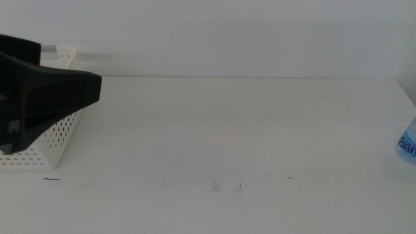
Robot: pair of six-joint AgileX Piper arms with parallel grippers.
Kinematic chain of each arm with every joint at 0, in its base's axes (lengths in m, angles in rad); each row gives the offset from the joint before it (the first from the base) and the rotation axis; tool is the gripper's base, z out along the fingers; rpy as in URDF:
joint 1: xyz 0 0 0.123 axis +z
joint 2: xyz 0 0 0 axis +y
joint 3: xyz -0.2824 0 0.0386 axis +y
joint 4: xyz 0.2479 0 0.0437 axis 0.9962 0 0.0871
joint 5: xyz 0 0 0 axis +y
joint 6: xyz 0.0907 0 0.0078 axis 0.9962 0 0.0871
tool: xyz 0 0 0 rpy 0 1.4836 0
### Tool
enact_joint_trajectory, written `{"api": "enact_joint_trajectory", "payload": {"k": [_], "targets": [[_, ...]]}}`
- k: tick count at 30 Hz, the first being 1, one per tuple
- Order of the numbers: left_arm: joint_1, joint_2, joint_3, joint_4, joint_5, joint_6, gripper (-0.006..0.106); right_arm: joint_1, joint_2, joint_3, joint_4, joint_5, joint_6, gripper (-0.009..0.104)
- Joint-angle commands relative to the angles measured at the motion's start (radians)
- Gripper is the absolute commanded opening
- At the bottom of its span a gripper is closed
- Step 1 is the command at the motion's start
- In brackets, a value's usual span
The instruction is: Use arms to grab the bottles and put them into the dustbin to the left of the table.
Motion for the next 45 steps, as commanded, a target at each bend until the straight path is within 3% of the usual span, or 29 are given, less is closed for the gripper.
{"api": "enact_joint_trajectory", "payload": {"k": [1,4,12,20,26,42,45], "targets": [[-0.007,-0.003,0.001,0.004,-0.011,-0.012,0.093,-0.074,0.039,0.006,-0.035,-0.044,0.021,0.09],[-0.007,-0.003,0.001,0.004,-0.011,-0.012,0.093,-0.115,0.062,-0.028,-0.098,-0.042,0.021,0.09],[-0.007,-0.003,0.001,0.005,-0.014,-0.012,0.093,-0.113,0.162,-0.129,-0.168,-0.03,0.018,0.09],[-0.007,-0.003,0.001,-0.007,-0.016,-0.012,0.093,-0.113,0.305,-0.225,-0.175,-0.03,0.01,0.09],[-0.007,-0.003,0.001,-0.007,-0.018,-0.012,0.093,-0.109,0.408,-0.33,-0.224,-0.03,0.019,0.09],[-0.007,-0.003,0.001,-0.007,-0.018,-0.012,0.093,-0.102,0.659,-0.636,-0.213,0.078,0.019,0.09],[-0.007,-0.003,0.001,-0.007,-0.026,-0.012,0.093,-0.098,0.673,-0.651,-0.236,0.079,0.011,0.081]]}}
